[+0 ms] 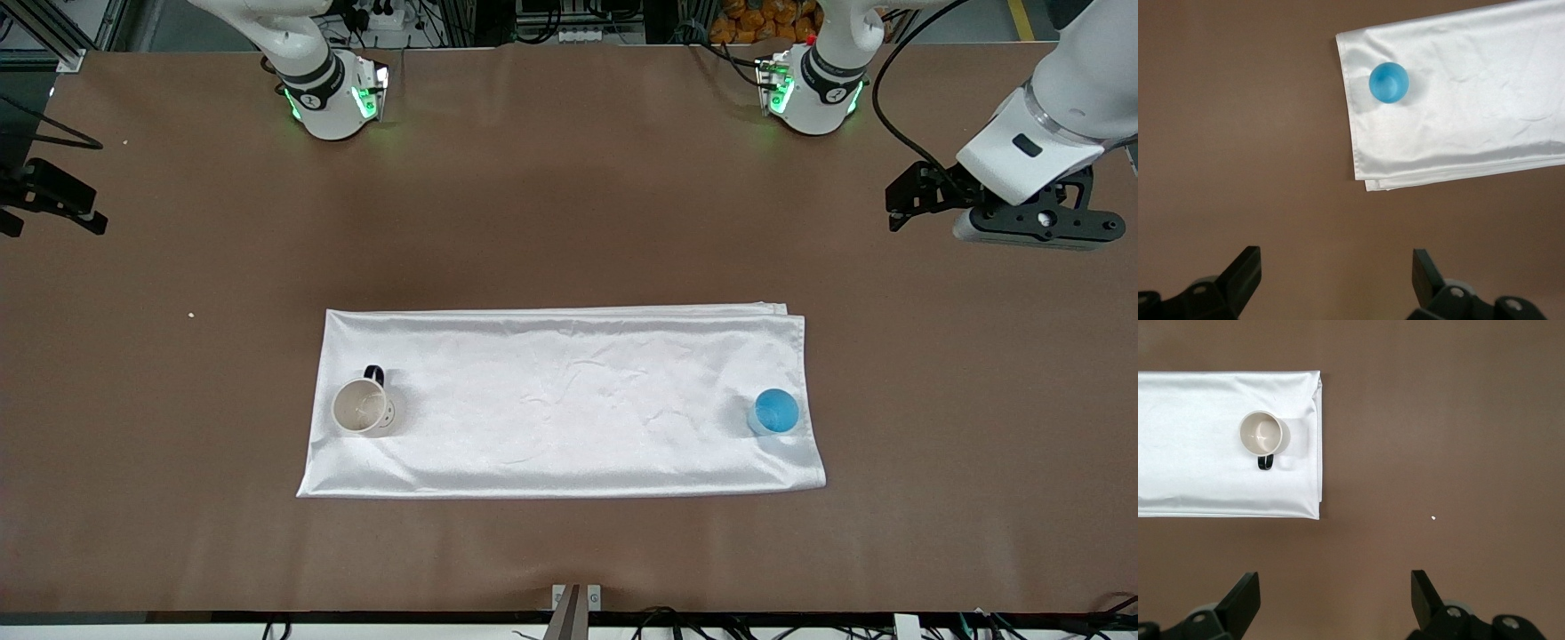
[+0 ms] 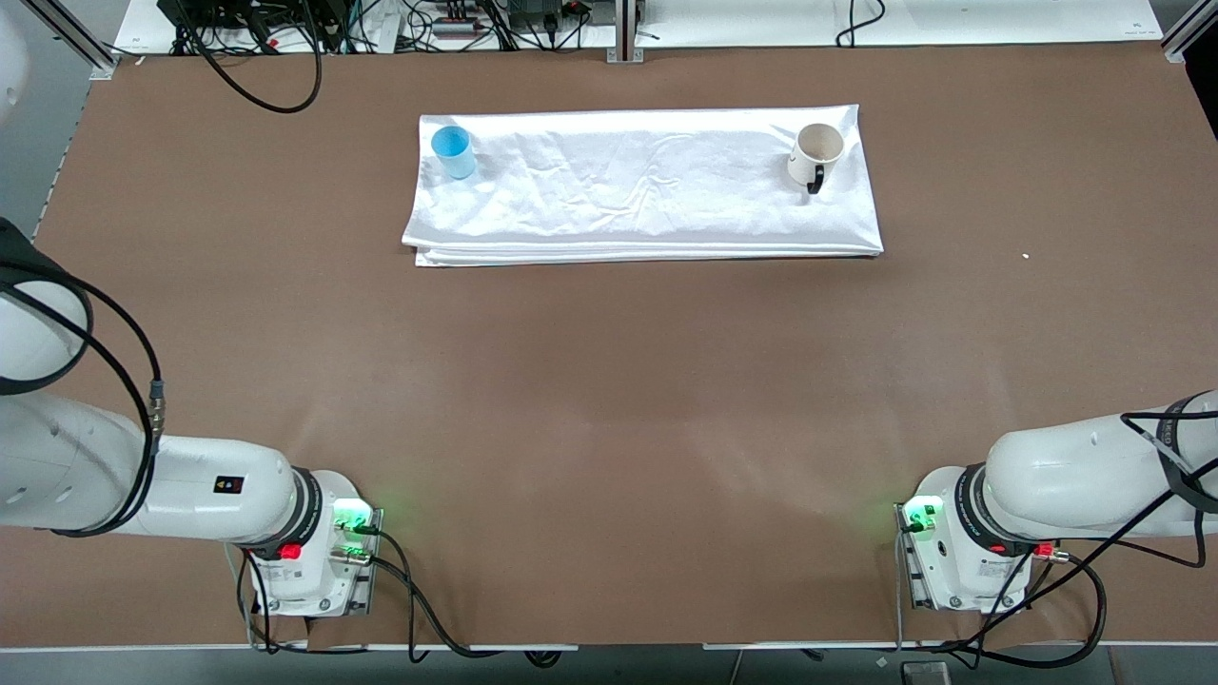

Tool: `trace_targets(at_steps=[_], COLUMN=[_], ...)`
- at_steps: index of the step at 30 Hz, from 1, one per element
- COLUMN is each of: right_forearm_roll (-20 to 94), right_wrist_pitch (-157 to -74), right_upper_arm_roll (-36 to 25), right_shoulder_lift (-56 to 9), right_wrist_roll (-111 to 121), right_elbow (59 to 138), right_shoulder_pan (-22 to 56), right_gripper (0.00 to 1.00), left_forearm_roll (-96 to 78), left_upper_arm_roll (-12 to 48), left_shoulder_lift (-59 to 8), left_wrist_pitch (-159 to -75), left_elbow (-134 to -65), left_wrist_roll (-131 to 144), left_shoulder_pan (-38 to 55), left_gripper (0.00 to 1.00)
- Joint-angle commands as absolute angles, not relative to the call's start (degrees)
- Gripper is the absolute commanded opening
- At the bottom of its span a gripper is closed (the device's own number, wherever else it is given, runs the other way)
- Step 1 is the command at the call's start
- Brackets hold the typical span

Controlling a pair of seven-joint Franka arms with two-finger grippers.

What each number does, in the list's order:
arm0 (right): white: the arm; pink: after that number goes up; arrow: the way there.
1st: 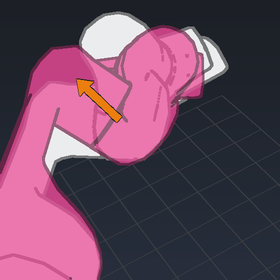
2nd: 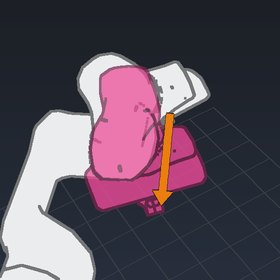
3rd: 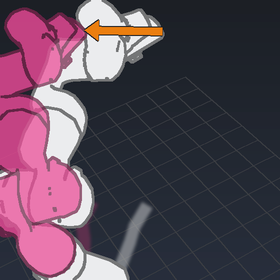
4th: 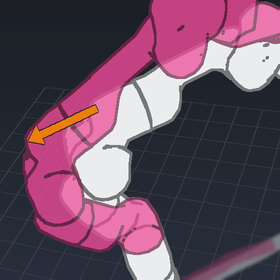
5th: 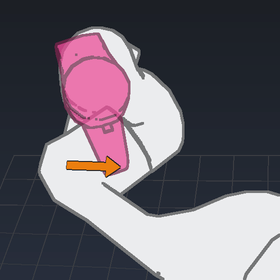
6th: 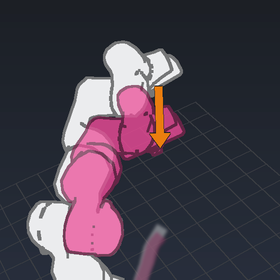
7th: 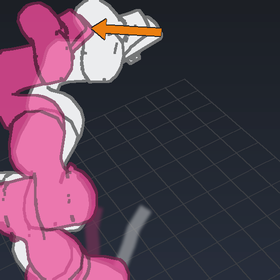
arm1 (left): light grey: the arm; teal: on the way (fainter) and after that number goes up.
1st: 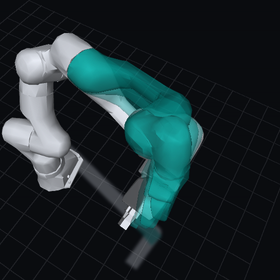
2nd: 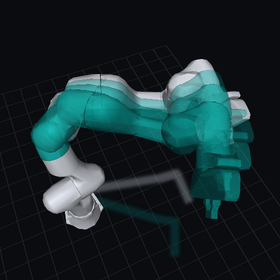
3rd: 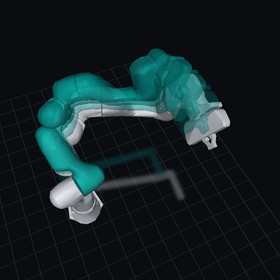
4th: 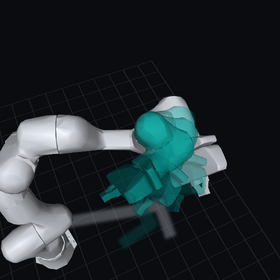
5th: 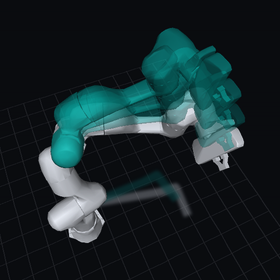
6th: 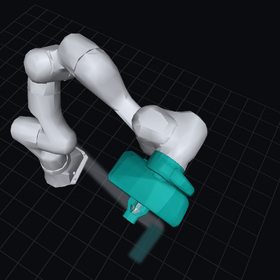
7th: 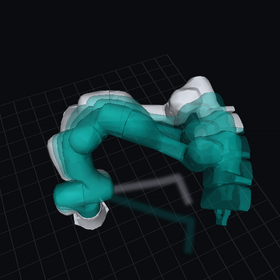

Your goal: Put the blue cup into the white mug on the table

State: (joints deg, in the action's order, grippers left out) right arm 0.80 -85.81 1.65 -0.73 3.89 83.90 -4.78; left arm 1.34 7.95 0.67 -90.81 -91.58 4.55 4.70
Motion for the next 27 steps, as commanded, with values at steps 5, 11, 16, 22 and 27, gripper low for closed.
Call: trace_targets(at_steps=[5,11,16,22,27], right_forearm_roll=[1.2,1.1,1.3,1.5,1.8], right_wrist_pitch=[-86.1,-86.0,-87.3,-93.0,-96.6], right_upper_arm_roll=[1.2,1.3,1.5,1.9,4.2], right_shoulder_lift=[-0.8,-2.0,-3.5,-3.9,-4.1], right_wrist_roll=[2.9,2.9,2.8,2.8,2.8], right_elbow=[84.3,84.5,85.8,91.2,96.8], right_shoulder_pan=[-3.7,-3.1,-2.0,-1.4,-1.0], right_gripper=[1.00,1.00,1.00,1.00,1.00], left_forearm_roll=[1.1,1.3,1.8,1.8,1.8], left_upper_arm_roll=[7.6,7.5,7.5,7.5,7.8], left_shoulder_lift=[0.0,-1.1,-2.5,-4.6,-7.5], left_wrist_pitch=[-89.6,-89.6,-90.1,-90.8,-94.1], left_elbow=[-90.3,-90.3,-90.3,-90.3,-90.3], left_wrist_roll=[3.9,4.0,4.0,4.3,4.1], left_shoulder_pan=[4.2,4.2,4.6,5.2,5.4], left_gripper=[1.00,1.00,1.00,1.00,1.00])
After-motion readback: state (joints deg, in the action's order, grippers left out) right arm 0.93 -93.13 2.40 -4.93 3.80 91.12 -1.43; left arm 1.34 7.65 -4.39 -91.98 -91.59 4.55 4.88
